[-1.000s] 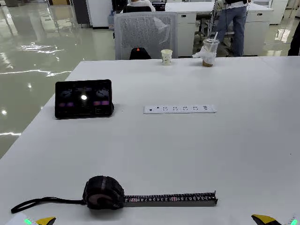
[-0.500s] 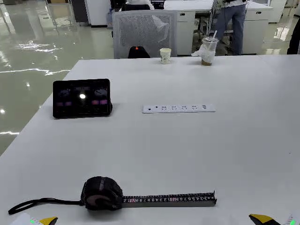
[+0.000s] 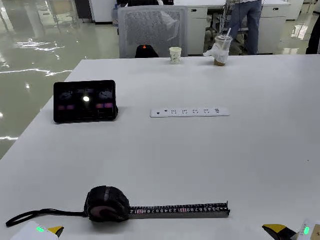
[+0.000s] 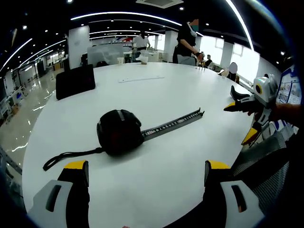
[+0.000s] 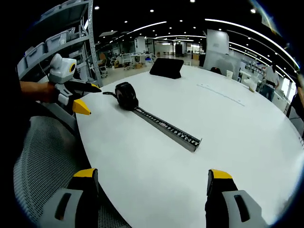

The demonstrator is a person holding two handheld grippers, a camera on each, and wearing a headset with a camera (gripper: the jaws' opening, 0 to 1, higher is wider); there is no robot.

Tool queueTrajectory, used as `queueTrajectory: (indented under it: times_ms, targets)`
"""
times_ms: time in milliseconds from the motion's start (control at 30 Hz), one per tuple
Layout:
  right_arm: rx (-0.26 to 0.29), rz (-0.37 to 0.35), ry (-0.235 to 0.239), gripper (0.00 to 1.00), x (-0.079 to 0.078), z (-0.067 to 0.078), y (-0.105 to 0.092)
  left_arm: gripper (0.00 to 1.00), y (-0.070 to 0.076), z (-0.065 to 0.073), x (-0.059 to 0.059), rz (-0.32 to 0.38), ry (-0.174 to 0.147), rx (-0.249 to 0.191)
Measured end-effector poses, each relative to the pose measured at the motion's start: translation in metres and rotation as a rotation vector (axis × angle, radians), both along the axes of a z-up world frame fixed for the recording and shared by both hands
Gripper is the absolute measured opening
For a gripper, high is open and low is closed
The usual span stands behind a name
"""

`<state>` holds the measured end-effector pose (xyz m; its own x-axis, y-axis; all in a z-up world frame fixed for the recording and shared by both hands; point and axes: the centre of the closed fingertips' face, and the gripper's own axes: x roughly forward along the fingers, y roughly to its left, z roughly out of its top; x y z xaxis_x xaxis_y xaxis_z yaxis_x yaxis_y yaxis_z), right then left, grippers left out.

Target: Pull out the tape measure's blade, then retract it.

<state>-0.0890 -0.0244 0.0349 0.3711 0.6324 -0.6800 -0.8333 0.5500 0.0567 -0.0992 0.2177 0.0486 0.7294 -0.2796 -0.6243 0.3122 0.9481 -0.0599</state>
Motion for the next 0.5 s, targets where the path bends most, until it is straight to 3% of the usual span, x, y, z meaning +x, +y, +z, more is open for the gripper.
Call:
queueTrajectory:
  times_ms: [500]
  targets:
    - [-0.047, 0.095, 0.013, 0.93, 0.008, -0.009, -0.003, 0.99, 0.000, -0.006, 0.012, 0.014, 0.004, 0.014]
